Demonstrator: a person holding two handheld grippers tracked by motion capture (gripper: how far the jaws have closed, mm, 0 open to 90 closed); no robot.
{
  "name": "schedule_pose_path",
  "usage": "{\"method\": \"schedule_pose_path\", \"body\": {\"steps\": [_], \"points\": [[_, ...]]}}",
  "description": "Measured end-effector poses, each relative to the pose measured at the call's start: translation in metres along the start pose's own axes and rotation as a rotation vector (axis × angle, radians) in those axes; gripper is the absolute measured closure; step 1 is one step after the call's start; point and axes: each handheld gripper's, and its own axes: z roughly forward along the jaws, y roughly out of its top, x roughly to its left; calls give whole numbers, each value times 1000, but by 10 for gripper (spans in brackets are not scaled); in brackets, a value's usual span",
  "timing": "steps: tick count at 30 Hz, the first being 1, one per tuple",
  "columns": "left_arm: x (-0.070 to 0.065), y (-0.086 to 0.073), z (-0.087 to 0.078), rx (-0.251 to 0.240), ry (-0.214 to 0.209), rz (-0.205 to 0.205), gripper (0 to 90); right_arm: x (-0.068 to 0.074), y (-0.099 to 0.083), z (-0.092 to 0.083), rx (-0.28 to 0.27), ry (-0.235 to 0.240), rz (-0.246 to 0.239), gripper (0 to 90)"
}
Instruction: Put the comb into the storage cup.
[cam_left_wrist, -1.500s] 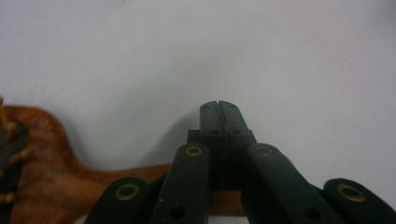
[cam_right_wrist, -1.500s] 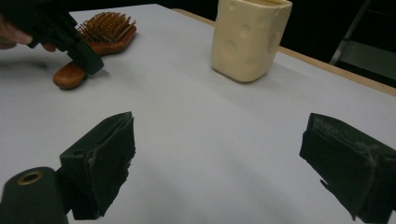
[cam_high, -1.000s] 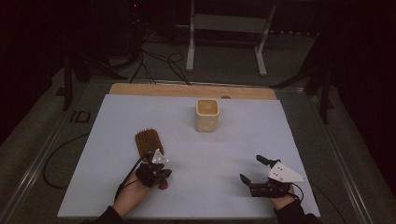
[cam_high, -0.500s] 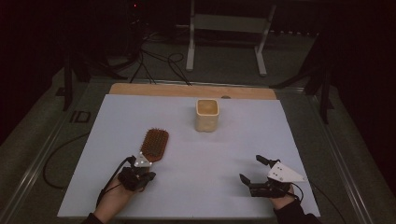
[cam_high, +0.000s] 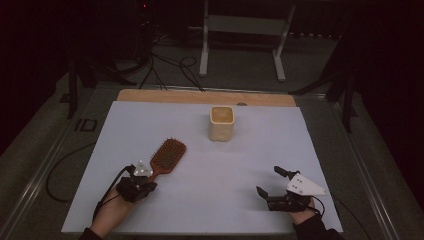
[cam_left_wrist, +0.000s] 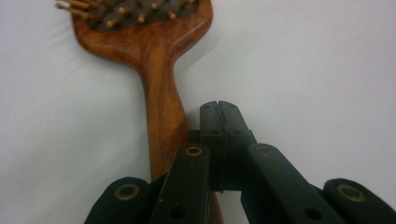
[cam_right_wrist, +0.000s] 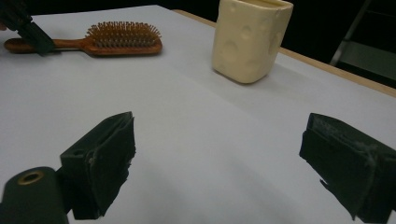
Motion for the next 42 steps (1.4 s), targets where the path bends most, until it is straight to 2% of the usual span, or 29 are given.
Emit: {"method": "schedule_pose_path", "body": {"steps": [4, 9, 18, 26, 31, 33, 38, 39, 42], "points": [[7, -3, -4, -3, 6, -17, 900, 0, 0, 1, 1, -2, 3, 97], [12, -4, -7, 3, 31, -19, 900, 0, 0, 1, 3, -1, 7, 97], [18, -5, -14, 9, 47, -23, 900, 0, 0, 1, 4, 4, 14, 97], [23, 0, -33, -36, 35, -10, 900, 0, 0, 1, 4, 3, 13, 97], [28, 9, -49, -55, 16, 6, 900, 0, 0, 2, 4, 4, 15, 97], [32, 15, -57, -64, -8, 22, 900, 0, 0, 2, 3, 4, 14, 97], [37, 20, -62, -68, -28, 29, 898, 0, 0, 2, 2, 5, 14, 97], [39, 22, -62, -63, -33, 25, 847, 0, 0, 2, 2, 6, 18, 97], [39, 23, -60, -54, -41, 39, 790, 0, 0, 2, 2, 6, 14, 97]]}}
